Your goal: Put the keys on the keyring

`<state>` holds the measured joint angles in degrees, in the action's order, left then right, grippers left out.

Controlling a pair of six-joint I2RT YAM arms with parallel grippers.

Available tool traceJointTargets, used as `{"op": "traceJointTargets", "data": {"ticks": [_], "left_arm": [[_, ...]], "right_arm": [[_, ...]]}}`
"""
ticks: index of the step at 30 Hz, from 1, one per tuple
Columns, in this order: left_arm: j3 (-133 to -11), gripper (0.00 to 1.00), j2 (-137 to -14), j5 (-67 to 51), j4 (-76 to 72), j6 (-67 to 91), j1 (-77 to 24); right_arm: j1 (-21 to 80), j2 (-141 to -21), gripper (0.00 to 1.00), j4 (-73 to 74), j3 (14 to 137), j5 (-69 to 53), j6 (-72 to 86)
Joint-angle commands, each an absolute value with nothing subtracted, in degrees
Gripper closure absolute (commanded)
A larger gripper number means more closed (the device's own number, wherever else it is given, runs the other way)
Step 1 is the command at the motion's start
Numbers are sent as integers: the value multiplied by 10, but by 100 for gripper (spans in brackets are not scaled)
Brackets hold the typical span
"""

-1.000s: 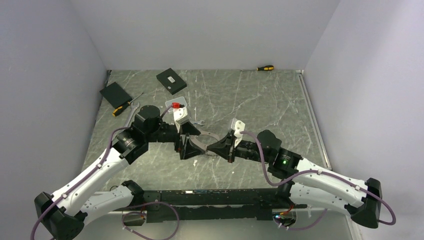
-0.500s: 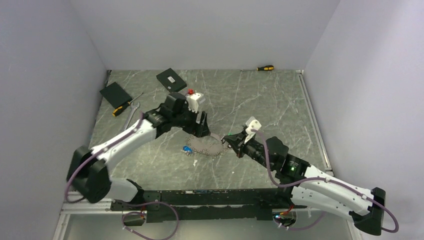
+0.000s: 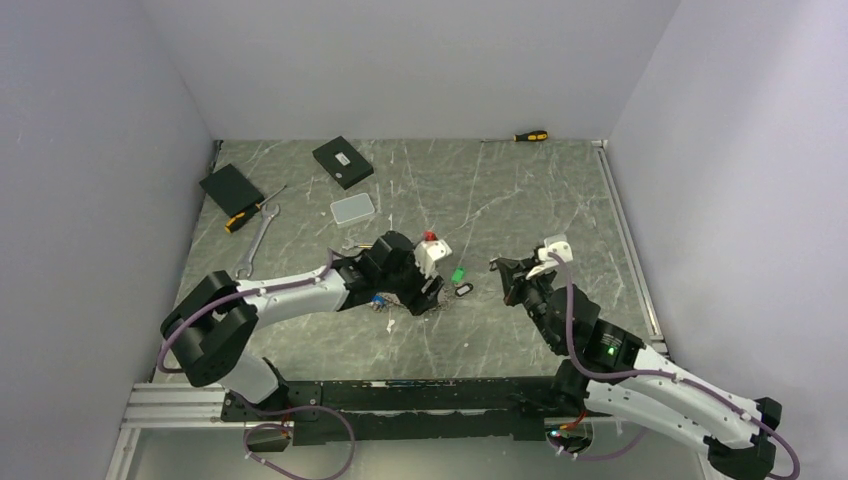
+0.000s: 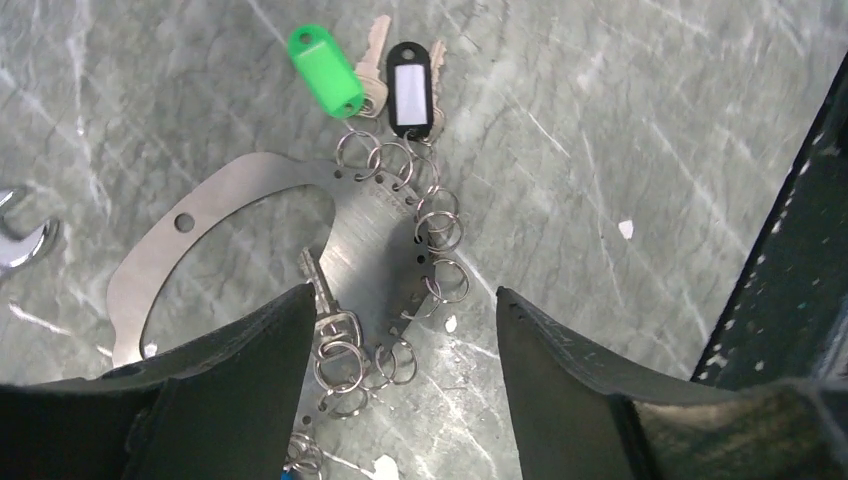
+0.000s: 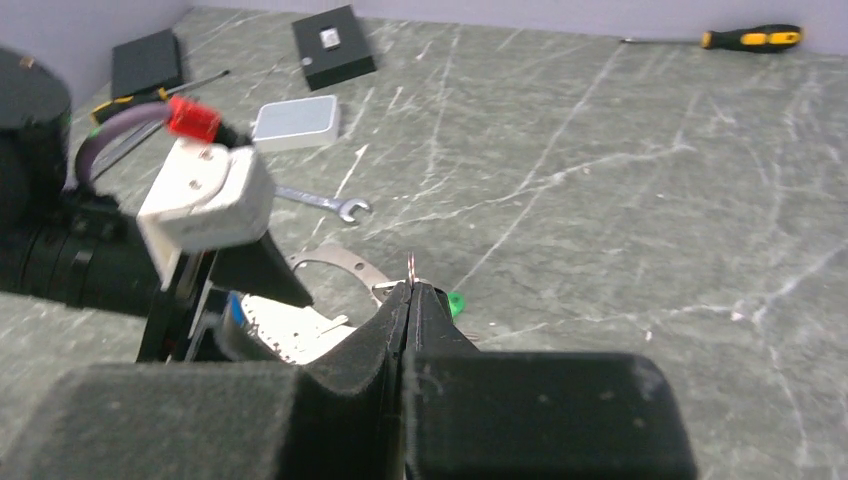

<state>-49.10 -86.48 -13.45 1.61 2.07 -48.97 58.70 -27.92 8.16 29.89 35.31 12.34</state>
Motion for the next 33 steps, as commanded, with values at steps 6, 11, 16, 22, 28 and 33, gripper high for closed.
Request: {"op": "traceJointTargets", "data": {"ticks": [6,11,16,22,28,33], "left_arm": [[-556,46,-941,-178,-14,-114,-511],[-605,45,-977,-208,88,-216,-517],[-620,42,-1012,-214,151,-299,-516],[-635,49,-1037,-244,147,-322,-516],[-660,60,-1044,-255,180,-343,-511],[-662,61,-1038,-252,186,-347,-511]], "right_arm": [[585,-233,100,110,287,417,156],[585,-229,100,113,290,420,156],[585,-229,100,108,287,417,152],[586,-236,100,107,288,412,152],[585,-230,100,110,289,411,153],[586,-230,100,108,287,411,152]]}}
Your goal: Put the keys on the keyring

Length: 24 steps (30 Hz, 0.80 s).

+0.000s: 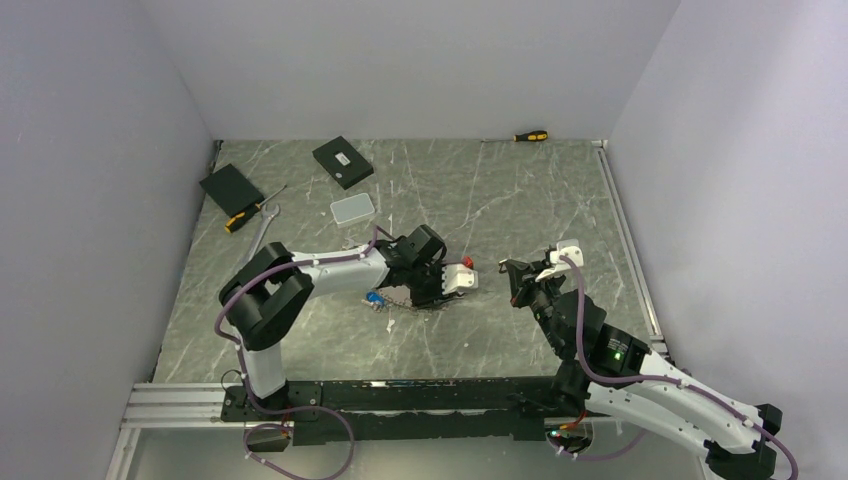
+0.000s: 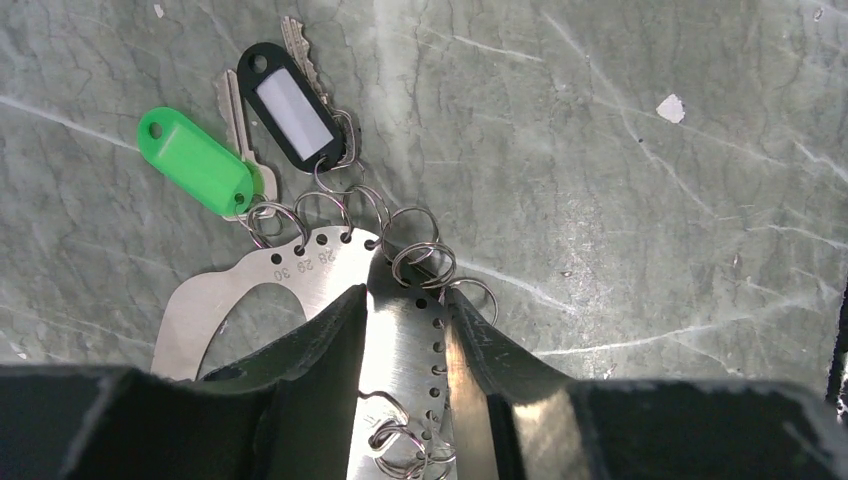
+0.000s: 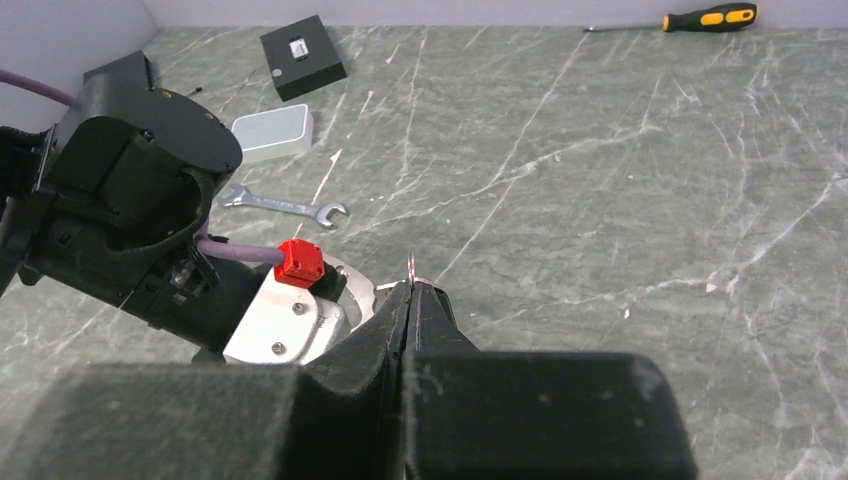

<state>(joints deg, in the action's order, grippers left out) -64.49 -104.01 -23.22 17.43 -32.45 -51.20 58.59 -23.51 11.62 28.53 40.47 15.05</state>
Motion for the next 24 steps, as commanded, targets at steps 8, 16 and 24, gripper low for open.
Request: {"op": "traceJointTargets", "data": {"ticks": [8,16,24], "left_arm": [[-665,64,-1049,-248,162,-329,-511],[-657,66,-1038,-249,134,-321,-511],[-662,66,-1044,-260,135,-319,-512]], "right_arm": [[585,-228,100,107,285,407,152],[585,-233,100,105,284,405,151],[586,-235,100,102,283,403,149]]}}
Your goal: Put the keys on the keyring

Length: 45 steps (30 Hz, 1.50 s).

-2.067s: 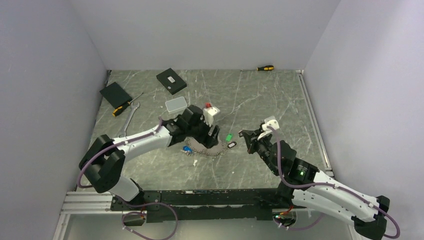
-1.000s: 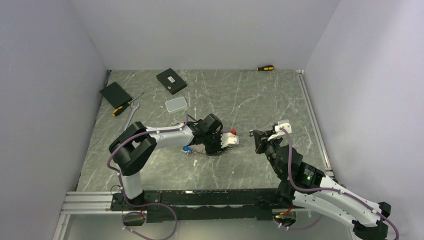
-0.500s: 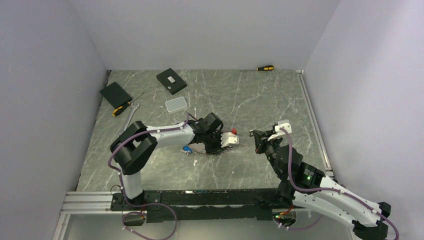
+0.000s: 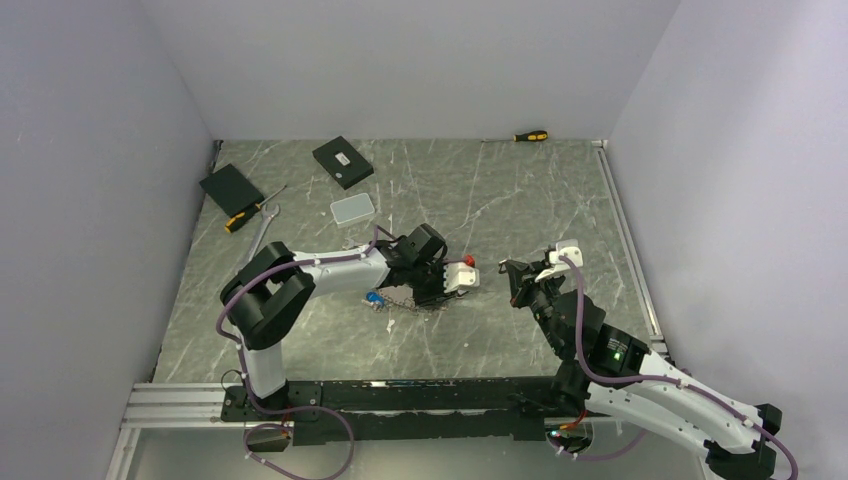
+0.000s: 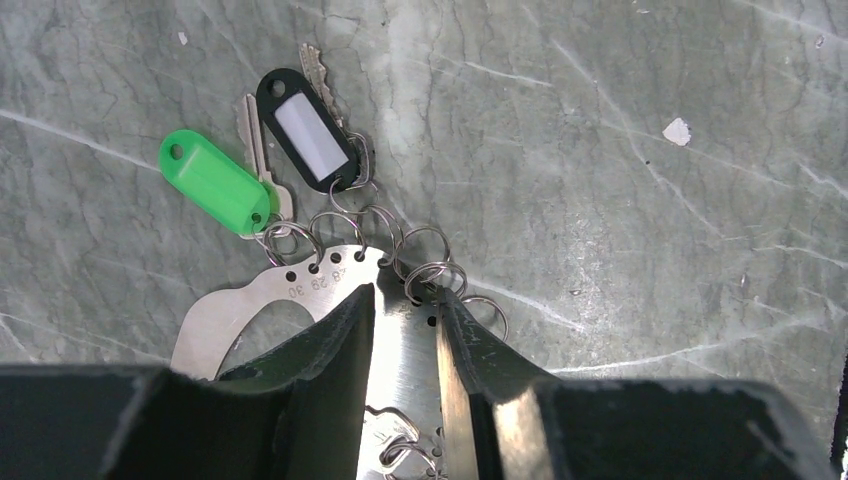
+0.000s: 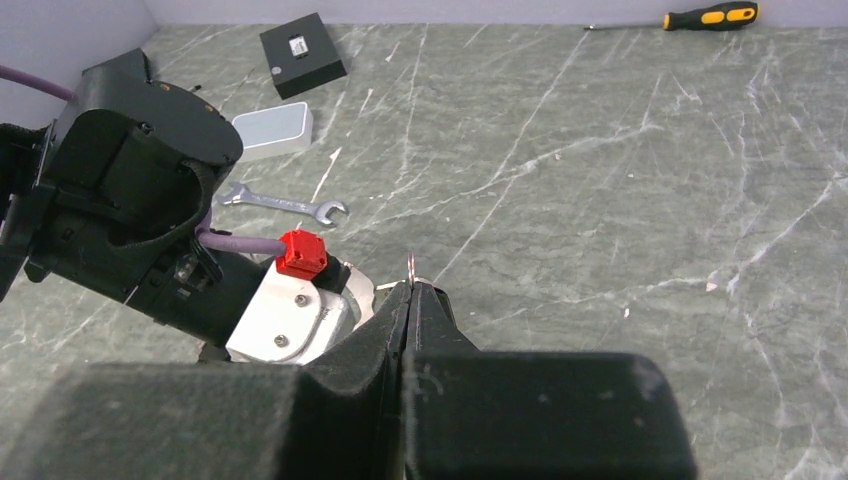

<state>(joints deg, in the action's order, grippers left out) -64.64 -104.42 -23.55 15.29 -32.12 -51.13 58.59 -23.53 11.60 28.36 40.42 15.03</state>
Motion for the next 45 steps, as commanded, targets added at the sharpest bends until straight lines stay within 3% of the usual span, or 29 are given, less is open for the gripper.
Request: {"op": "traceJointTargets", "data": {"ticks": [1,25,30,35,45], "left_arm": [[-663,67,-1045,-262,137,-319,-512],[-666,69,-1067,-260,119,-311,-522],[-661,81,-1066,-254,121,-313,-521],[-657,100,-1062,-255,121,-316,-522],[-653,100,-1022,-275,135,-304,-522]], "right_arm": [[585,-236,100,103,284,403,149],[585,-238,100,99,284,402,147],[586,-240,100,97,283,402,147],[586,-240,100,98,283,402,147],[585,-242,100,100,285,402,149]]}}
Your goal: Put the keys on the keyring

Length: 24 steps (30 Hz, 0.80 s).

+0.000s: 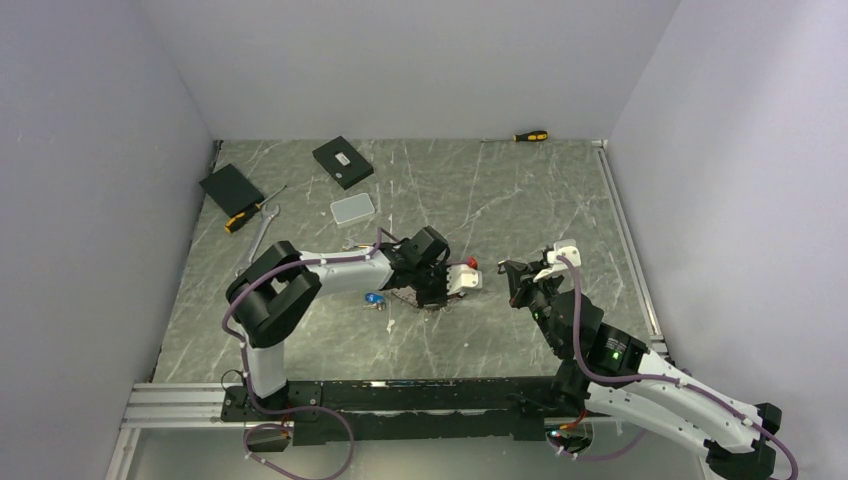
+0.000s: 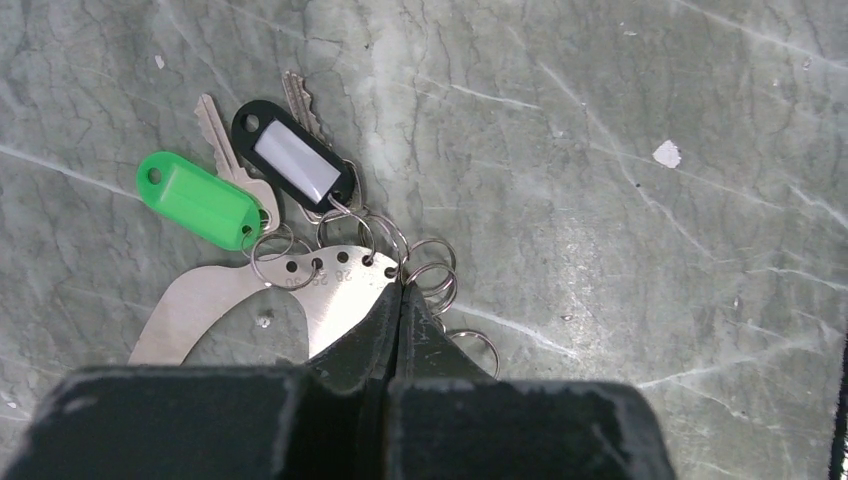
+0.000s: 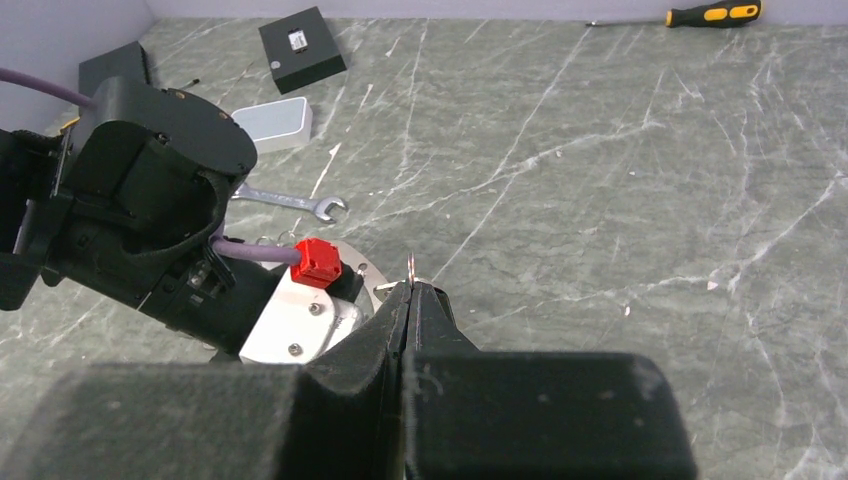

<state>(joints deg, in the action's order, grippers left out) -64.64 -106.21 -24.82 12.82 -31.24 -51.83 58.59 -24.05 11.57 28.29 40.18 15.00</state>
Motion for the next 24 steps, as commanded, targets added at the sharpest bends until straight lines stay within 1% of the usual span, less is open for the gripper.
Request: {"op": "traceJointTargets", "data": {"ticks": [1,8,11,15,24], "left_arm": [[-651,100,-1015,-279,134,-302,-522],[-659,100,-979,-308,175,-298,-521],[-651,100,-959,-321,164,-288,-521],[-626,100,-921,-341,133,-274,-521],[-554,100,-830,-406,-10,-194,-503]], "right_arm": [[586,-243,100,101,285,402,149],[585,-247,100,102,291,397,149],[585,-250,100,103,296,396,150],[586,-256,100,107,305,393,153],[585,-265,100,96,323,366,155]]}}
